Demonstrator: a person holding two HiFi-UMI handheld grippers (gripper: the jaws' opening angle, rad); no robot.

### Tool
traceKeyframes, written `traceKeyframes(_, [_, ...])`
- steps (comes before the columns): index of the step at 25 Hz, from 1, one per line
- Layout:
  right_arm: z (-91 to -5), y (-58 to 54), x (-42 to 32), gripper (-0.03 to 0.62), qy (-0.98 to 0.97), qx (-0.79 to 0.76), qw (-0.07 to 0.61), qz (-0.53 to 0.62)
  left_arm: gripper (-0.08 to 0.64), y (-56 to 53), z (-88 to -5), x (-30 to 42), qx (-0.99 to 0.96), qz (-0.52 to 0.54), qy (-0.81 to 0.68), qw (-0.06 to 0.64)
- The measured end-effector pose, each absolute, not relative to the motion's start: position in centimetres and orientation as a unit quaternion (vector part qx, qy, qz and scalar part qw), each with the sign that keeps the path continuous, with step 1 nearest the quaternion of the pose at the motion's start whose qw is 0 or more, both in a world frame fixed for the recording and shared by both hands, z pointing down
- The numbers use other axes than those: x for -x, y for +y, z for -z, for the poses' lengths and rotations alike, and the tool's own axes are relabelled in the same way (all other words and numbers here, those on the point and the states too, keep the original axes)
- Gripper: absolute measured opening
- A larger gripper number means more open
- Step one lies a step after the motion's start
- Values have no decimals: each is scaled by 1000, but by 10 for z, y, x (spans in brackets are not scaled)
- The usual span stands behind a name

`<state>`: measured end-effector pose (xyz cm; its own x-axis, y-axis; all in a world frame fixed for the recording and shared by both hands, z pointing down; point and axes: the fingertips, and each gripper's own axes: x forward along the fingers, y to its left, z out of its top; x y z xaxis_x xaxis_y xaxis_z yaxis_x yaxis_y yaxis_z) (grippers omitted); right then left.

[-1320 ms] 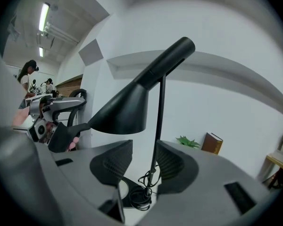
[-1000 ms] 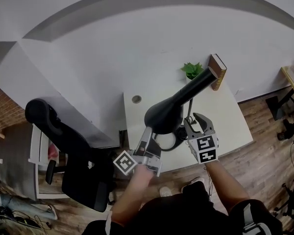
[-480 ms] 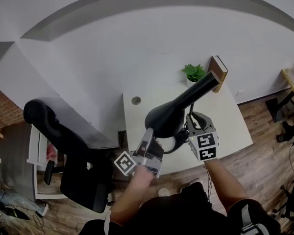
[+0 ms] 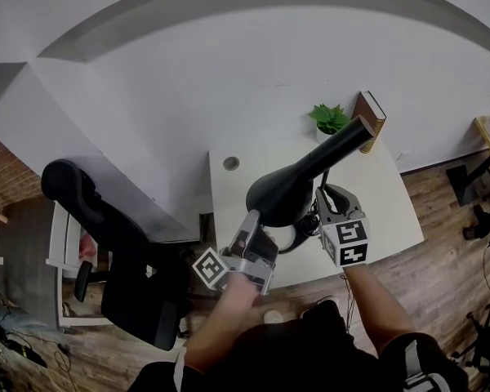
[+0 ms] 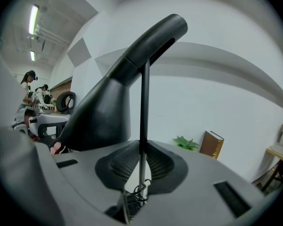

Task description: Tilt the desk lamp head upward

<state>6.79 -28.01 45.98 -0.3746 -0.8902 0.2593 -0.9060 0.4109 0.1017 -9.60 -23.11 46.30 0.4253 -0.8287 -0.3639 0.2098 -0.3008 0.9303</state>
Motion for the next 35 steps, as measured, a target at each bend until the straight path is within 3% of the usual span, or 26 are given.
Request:
traceKeyframes(12, [-460,-279,-68,37,-825,-546,140,-30,54,-227,-443,111,-666,486,-261,502])
traceKeyframes(35, [-459,-278,-64,37,-831,-538,142,-18,51,-215,-305,159,-791,445,-354,227])
